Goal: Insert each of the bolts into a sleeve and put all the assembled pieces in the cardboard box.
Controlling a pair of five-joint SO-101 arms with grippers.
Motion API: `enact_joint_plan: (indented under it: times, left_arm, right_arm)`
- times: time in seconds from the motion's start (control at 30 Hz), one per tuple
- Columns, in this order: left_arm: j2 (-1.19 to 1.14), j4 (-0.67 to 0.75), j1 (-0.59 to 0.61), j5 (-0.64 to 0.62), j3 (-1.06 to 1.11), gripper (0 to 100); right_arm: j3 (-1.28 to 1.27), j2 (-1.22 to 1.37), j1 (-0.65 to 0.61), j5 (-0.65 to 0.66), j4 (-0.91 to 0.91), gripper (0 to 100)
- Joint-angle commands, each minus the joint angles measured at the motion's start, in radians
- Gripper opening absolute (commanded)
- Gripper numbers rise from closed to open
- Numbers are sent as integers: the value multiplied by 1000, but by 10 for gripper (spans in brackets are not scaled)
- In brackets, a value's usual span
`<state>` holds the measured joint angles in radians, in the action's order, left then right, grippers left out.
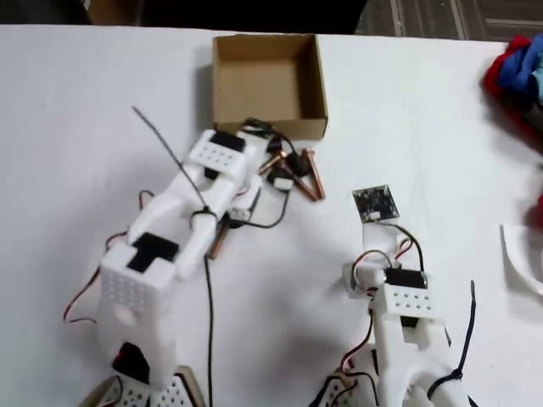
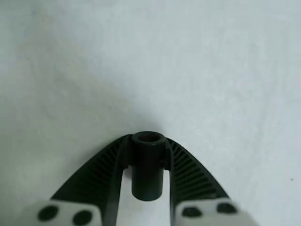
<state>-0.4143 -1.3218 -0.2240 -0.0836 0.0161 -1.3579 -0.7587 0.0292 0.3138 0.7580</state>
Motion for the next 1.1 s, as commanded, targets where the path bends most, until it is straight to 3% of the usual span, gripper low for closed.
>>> enact_joint_plan:
  times: [0.0,0.17,0.27,0.4,0.63,0.73,0.87,1.07]
  left_arm:
    - [308,186,6,-9,242,27]
    - [885,740,-55,86,911,27]
    - [1165,895,-49,144,1086,27]
    - [1295,884,2,140,1046,27]
    - [1174,875,43,-51,711,27]
    - [1096,819,12,-91,581,27]
    - [1045,675,-77,-155,435,27]
    - [1034,615,-124,-184,355,27]
  right_arm:
    - [5,-25,-4,-3,-13,21]
    - [3,-27,-4,-3,-13,21]
    - [3,-31,-13,-2,-8,21]
    - [18,-31,-117,-2,-99,21]
    - [15,-22,-392,-5,-593,21]
    - [15,-22,-426,-34,-736,21]
    - [17,-22,-429,-175,-848,21]
    - [21,-31,-443,-258,-972,21]
